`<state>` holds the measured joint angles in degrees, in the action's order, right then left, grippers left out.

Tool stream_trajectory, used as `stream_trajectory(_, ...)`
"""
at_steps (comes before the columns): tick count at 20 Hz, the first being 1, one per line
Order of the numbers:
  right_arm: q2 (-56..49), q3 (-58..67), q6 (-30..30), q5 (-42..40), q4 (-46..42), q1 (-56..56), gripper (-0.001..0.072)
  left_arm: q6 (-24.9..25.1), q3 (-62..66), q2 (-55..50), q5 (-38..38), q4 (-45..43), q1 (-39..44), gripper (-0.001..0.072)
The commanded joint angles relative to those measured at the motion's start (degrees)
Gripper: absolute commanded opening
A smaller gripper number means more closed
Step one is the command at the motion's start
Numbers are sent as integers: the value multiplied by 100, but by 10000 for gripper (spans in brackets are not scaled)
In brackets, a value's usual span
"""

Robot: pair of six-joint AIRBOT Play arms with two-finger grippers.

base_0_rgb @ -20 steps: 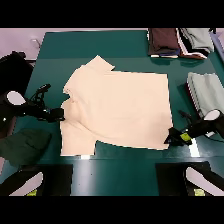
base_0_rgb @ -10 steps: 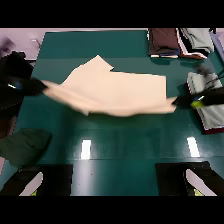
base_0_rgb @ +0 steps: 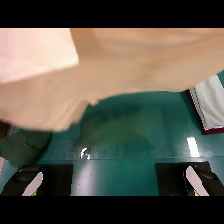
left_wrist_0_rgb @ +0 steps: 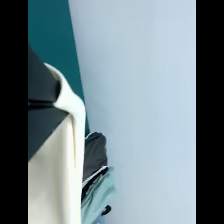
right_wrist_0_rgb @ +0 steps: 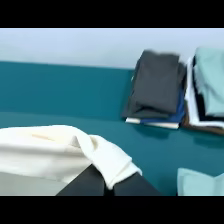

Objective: Fold the shirts.

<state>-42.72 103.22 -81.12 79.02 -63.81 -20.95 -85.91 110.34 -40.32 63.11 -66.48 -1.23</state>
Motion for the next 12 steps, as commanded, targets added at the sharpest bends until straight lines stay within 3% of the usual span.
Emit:
stream_trajectory(1,-446,909,-33,625,-13,-210,16,-129,282,-313,212,-179,-4,20)
stream_trajectory(4,-1137,988,-50,1016,-37,-166,15,-125,162,-1283,1403,-168,-4,21)
stream_trajectory(6,-1768,986,-50,1252,-87,149,15,-105,-142,-1982,1770,-164,-4,22)
stream_trajectory(12,-3519,-577,-264,1158,-833,1128,15,-37,-1482,-3901,1419,-168,-4,22)
